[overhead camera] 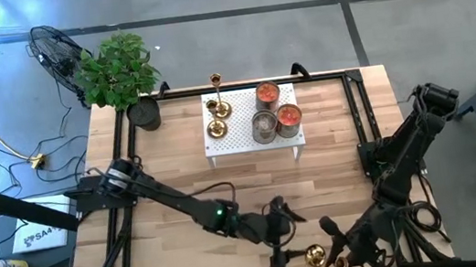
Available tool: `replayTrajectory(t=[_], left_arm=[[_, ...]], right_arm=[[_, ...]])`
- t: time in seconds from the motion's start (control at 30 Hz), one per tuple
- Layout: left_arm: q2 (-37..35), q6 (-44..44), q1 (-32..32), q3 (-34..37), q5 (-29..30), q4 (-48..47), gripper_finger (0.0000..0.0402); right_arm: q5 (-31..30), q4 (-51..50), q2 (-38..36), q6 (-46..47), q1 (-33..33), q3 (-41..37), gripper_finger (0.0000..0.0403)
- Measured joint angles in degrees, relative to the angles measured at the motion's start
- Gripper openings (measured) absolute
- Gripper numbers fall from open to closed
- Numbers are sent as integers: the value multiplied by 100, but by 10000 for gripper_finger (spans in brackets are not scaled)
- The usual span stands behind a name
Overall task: Pick & Place candle stick holders
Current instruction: Put the gold holder on the shelf
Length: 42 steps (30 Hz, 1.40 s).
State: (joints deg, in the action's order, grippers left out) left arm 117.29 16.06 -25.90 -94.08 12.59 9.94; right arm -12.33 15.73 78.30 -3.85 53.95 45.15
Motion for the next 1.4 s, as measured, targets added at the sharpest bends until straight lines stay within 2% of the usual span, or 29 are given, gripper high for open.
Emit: replayTrajectory(t=[0.13,0.3,0.8,1.03,1.23,1.4], left_arm=[[99,-208,-1,-9,-502,320,397],[175,-290,5,0,-624,387,397],[420,-694,5,4,-911,354,397],[420,-682,5,4,-675,608,397],[418,-869,3,4,116,625,397],[418,-888,5,4,154,508,391]], right_arm=[[185,70,0,-249,-205,21,88],[631,112,2,-448,-536,21,88],[865,54,4,-1067,-1001,216,88],[977,22,4,-1032,-1281,216,88],[1146,38,4,-1034,-1438,216,88],[1167,36,4,-1034,-1499,216,88]])
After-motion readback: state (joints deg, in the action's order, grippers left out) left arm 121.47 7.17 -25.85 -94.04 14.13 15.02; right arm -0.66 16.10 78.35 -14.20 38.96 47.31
